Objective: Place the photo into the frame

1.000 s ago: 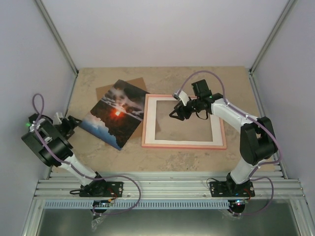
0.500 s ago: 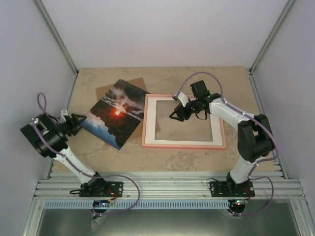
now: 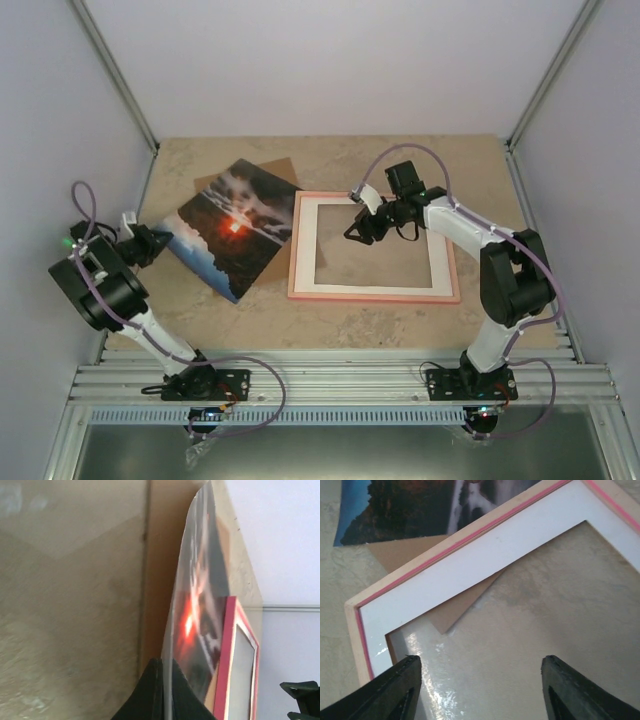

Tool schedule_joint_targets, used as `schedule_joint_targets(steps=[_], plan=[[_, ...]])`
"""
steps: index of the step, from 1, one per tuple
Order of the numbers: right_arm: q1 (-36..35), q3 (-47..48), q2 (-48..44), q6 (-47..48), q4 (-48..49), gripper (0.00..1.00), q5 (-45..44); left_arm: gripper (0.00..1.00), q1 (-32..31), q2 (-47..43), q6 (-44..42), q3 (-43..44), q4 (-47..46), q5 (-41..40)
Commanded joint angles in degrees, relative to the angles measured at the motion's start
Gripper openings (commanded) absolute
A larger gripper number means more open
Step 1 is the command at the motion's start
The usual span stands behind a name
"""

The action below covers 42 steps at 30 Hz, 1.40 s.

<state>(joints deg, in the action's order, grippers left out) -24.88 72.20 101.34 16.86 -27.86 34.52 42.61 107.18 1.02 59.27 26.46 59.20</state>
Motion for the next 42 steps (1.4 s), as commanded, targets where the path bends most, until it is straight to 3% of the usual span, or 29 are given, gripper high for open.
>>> schedule_joint_targets(steps=[1,9,14,20,26,30,35,42], plan=[[-0.1,5.1,-1.5,1.1,2.4,0.71,-3.5,0.0,-0.5,-9.3,9.2,2.2,-3.4,-0.2],[-4.3,15.8,-1.3,-4.7,6.8,0.77,-10.8,0.0,-3.0,-22.6,29.7,5.5,-12.2,-0.8],[-4.6,22.2,-0.3,-7.3,5.4,0.81,-5.7,0.0,-10.9,-29.6,27.9,14.0,-10.8,-5.5],[-5.1,21.4,-5.2,-8.0,5.2,0.83,0.3,0.0,-24.1,-34.1,31.4,18.7,-9.8,-19.0],[-14.4,22.6,-8.9,-5.6,7.5,0.9,-13.5,0.0,-35.3,-32.7,42.6,20.9,-11.1,-31.7],[-19.6,25.0,-7.0,-8.3,8.9,0.9,-18.1,0.0,-41.3,-30.0,45.0,23.3,-9.2,-39.9],[-25.2,26.9,-1.2,-7.7,10.9,0.9,-29.9,0.0,-43.7,-26.1,50.1,23.5,-8.6,-42.6],[-28.4,32.6,6.6,-4.0,14.0,0.87,-41.7,0.0,-47.9,-25.4,49.6,25.9,-6.4,-47.8]])
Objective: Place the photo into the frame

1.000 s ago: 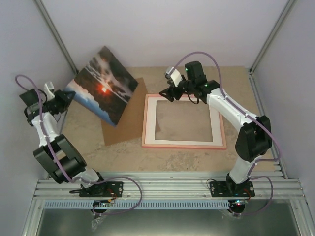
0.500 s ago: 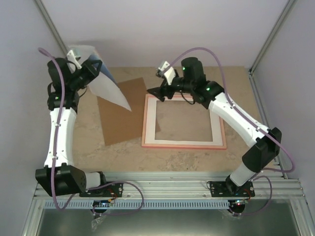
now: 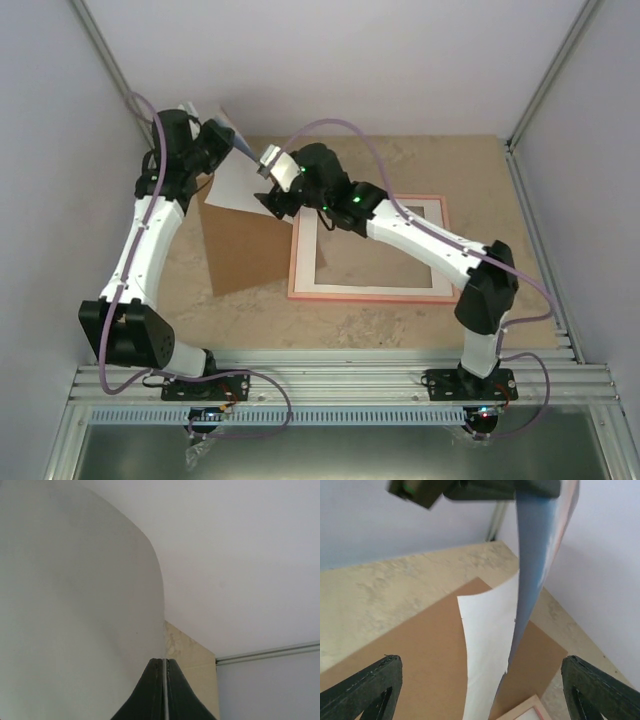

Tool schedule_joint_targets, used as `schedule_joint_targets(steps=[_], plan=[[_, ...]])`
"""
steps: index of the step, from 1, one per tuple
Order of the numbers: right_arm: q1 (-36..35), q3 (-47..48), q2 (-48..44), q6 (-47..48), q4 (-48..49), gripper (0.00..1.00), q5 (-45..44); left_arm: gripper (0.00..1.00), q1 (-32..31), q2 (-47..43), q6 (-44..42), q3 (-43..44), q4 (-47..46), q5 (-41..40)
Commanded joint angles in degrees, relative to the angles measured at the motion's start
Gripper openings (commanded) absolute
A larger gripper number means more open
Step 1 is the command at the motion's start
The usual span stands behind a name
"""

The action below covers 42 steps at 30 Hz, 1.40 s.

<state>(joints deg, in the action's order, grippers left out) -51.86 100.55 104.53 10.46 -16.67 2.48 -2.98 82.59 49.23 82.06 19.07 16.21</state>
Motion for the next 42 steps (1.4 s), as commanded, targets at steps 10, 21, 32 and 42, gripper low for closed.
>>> schedule_joint_targets(steps=[10,21,32,42], plan=[[-2.5,9.1,10.7,5.1,6.6,0.59,-19.3,0.0,-3.5,-1.6,3.2,2.0,1.5,-6.3],[0.0,7.7,7.4,-1.9,3.1,0.01,-10.9,0.51,-3.5,-4.0,-2.6,-0.9,-1.8,-4.2],[9.4,-2.3,-3.3,-15.6,-0.1,0.01,9.6,0.99,-3.4,-7.3,-13.9,-3.1,-3.3,-8.0],[29.0,-30.8,-13.9,-33.7,3.5,0.01,32.8,0.99,-3.3,-6.6,-26.9,-3.6,-0.3,-11.9]])
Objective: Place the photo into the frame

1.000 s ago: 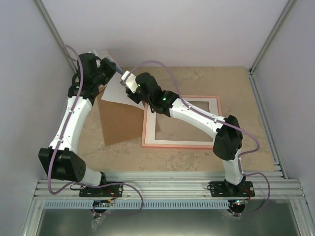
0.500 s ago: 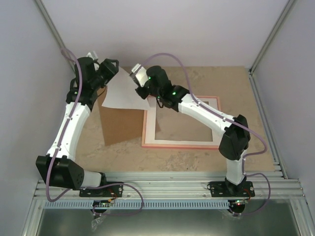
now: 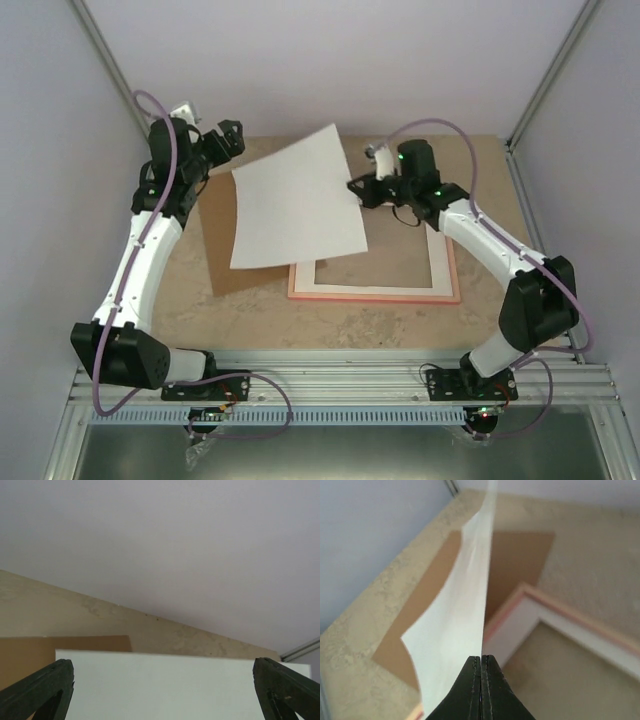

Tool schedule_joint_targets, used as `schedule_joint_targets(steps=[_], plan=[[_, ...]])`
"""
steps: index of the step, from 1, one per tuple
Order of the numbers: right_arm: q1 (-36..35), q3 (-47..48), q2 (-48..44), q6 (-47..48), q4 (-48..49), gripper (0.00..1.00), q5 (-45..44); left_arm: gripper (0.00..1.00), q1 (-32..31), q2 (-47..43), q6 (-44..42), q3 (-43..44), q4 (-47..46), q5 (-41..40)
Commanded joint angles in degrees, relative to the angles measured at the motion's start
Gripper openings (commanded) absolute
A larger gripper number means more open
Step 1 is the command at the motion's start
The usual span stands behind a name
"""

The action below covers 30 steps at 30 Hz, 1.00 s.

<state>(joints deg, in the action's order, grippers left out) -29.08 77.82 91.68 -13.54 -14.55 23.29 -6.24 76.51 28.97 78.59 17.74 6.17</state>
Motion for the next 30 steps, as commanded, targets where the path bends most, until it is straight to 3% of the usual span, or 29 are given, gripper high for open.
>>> schedule_joint_targets(steps=[1,6,14,24,30], plan=[[8.2,-10.3,-1.7,-10.7,2.1,0.0,13.2,0.99,-0.1,-0.4,-7.6,-0.8,1.0,-1.6],[16.0,-19.4,-3.3,-13.4,3.6,0.01,19.1,0.99,-0.1,0.8,-12.0,-4.4,1.6,0.8],[24.1,-28.0,-8.0,-8.0,1.8,0.0,22.1,1.0,-0.1,3.8,-15.0,-7.9,1.4,2.8],[32.8,-31.0,-10.1,-2.4,-0.2,0.01,24.0,0.99,-0.1,7.8,-14.4,-9.5,0.6,4.8],[36.9,-27.3,-6.9,6.3,-8.2,0.01,26.6,0.99,-0.1,9.6,-14.9,-9.1,0.5,5.1]])
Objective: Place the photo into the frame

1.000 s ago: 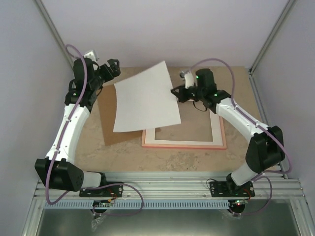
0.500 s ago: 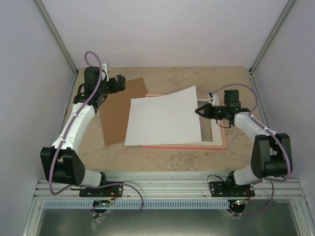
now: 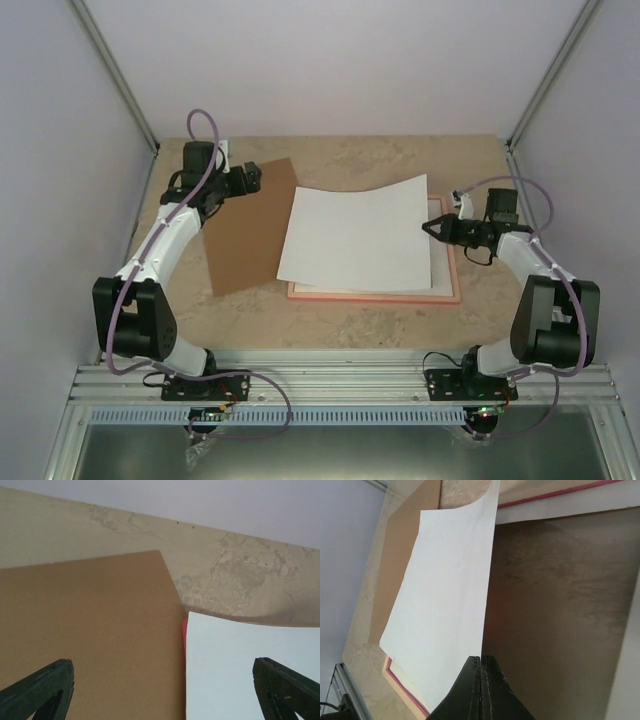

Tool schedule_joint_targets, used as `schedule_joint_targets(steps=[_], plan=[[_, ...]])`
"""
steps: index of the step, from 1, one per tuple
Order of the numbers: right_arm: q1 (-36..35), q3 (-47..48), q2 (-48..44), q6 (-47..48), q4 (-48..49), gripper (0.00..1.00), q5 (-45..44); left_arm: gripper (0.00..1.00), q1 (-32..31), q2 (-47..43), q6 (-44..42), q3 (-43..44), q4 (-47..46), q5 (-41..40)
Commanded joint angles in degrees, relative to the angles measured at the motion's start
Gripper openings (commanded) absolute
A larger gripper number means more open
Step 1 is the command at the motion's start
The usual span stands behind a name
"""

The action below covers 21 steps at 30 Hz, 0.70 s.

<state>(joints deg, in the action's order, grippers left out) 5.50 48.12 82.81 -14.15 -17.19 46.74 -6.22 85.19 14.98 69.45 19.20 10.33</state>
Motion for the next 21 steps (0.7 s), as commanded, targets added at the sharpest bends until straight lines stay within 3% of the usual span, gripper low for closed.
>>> schedule_joint_targets(steps=[1,21], plan=[[3.0,2.9,2.6,7.6,-6.3,0.0,3.6,0.99,-0.1,1.1,-0.9,0.2,-1.1,0.8],[6.5,10.0,12.4,21.0,-14.7,0.01,2.5,0.99,-0.1,2.9,-0.4,-0.8,-1.6,0.7]])
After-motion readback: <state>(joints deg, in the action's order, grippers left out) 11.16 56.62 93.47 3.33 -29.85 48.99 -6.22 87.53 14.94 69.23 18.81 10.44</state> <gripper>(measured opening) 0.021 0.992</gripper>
